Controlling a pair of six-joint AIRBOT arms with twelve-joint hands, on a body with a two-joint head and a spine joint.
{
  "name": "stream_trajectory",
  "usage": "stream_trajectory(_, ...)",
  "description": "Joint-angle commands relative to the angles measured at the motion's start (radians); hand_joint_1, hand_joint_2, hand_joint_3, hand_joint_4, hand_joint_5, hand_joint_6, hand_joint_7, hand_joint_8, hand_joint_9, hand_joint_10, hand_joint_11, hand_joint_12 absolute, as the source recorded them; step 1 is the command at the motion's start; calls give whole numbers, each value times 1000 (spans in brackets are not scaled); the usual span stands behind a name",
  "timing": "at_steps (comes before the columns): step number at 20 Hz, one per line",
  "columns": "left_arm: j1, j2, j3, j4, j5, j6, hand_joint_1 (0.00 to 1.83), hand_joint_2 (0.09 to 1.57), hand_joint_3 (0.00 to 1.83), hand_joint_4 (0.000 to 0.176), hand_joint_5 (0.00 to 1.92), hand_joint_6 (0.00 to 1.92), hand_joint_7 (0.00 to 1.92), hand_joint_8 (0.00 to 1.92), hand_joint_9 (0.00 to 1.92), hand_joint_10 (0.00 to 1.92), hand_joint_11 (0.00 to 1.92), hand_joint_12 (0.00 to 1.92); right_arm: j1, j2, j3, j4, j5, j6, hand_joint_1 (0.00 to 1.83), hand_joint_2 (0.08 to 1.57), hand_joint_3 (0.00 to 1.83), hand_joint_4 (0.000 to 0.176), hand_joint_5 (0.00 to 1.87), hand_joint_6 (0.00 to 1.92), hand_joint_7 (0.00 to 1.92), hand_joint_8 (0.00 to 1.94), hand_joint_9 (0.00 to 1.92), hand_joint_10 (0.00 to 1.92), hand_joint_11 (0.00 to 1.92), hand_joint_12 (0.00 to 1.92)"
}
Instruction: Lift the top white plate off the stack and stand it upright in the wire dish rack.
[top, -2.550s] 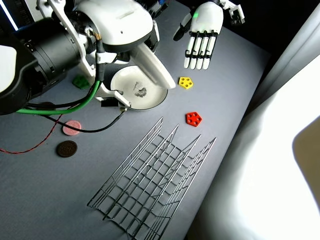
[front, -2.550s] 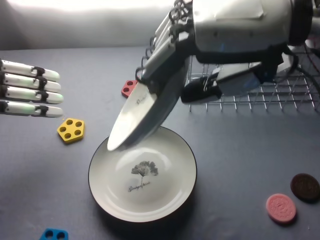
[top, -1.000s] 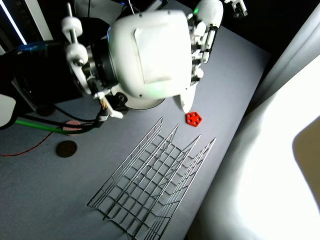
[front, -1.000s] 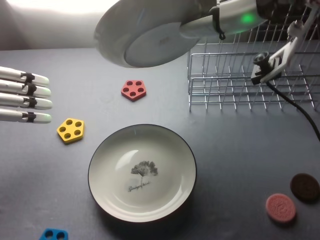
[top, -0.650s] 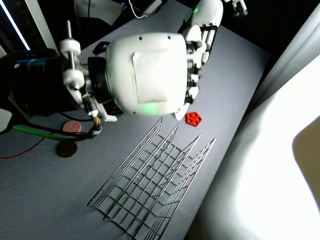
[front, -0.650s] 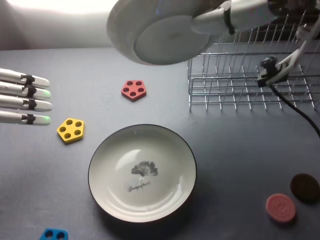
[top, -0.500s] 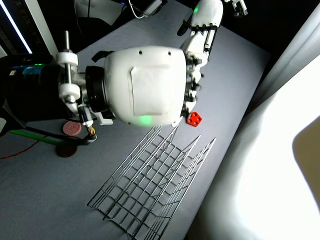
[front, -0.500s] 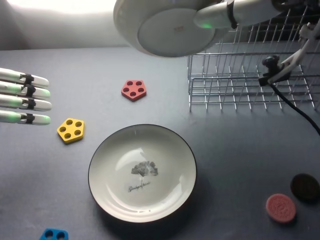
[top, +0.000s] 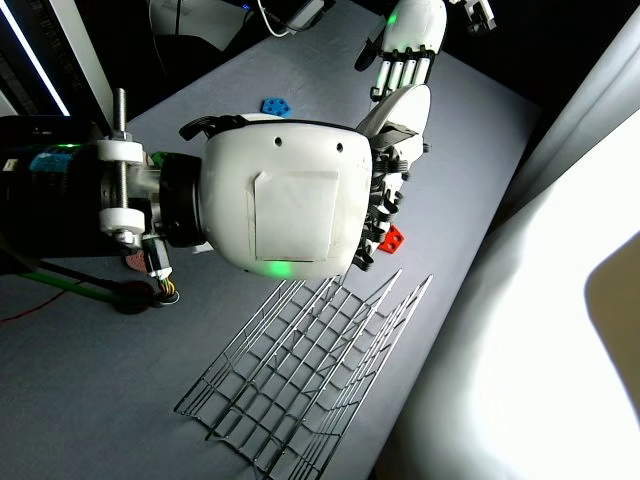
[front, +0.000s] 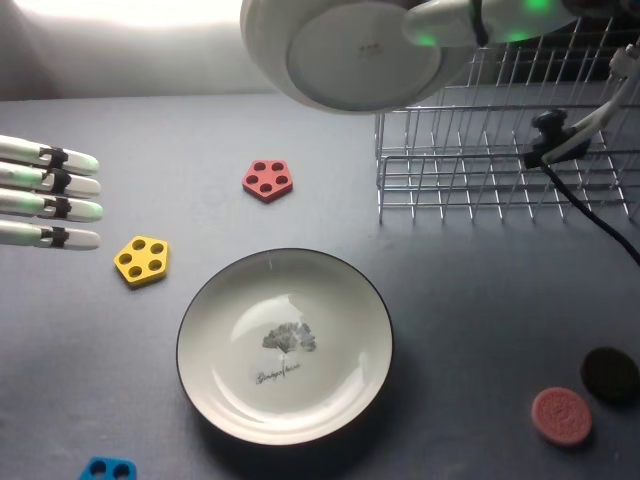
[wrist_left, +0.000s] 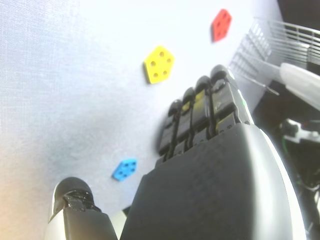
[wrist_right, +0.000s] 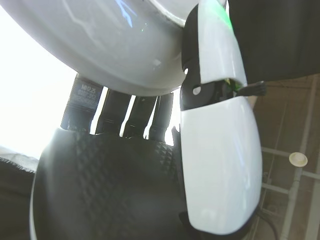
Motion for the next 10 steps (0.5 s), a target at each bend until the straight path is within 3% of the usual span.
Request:
stream_trajectory(1, -24, 11, 5, -77, -48, 6, 106, 837, 0, 0, 1, 0, 0, 0, 0, 0, 26, 21, 10, 18, 7, 27, 146, 28, 1495, 1063, 0, 0, 902, 1104, 1084, 565, 1089, 720, 994, 1320)
stream_trajectory(10, -24, 10, 20, -81, -62, 6, 101, 841, 0, 0, 0, 0, 0, 0, 0, 0, 16, 7, 11, 18, 42, 9, 151, 37, 1492, 1077, 0, 0, 884, 1146, 1012, 679, 1050, 783, 992, 1323)
